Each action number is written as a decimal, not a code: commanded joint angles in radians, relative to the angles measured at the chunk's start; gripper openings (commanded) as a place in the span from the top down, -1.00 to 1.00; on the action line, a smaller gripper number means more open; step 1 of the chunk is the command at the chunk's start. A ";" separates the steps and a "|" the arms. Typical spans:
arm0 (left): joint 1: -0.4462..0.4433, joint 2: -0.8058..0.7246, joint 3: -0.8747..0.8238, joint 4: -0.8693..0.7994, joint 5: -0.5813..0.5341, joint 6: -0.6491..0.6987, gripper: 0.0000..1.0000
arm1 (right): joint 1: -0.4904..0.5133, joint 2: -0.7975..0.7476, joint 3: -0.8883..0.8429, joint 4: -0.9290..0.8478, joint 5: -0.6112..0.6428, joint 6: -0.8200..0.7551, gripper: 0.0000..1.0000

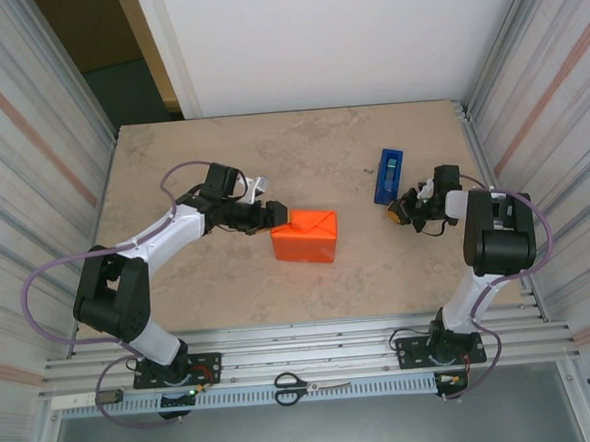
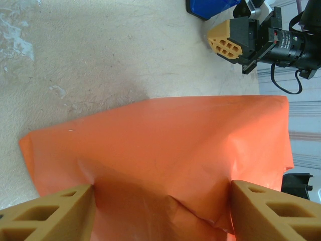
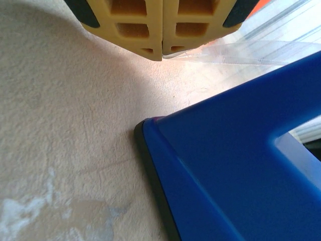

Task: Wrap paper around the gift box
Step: Tear off the tape with the cutter.

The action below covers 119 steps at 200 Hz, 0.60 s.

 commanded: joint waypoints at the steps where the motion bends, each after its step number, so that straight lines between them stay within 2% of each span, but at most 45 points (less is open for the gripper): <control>1: -0.023 0.030 -0.034 -0.076 -0.041 0.015 -0.34 | 0.002 -0.004 -0.022 -0.108 0.032 -0.040 1.00; 67: -0.023 0.030 -0.037 -0.078 -0.039 0.019 -0.33 | -0.015 0.023 -0.003 -0.142 0.018 -0.067 1.00; 119: -0.023 0.028 -0.036 -0.077 -0.038 0.019 -0.31 | -0.041 0.013 0.035 -0.230 0.053 -0.140 1.00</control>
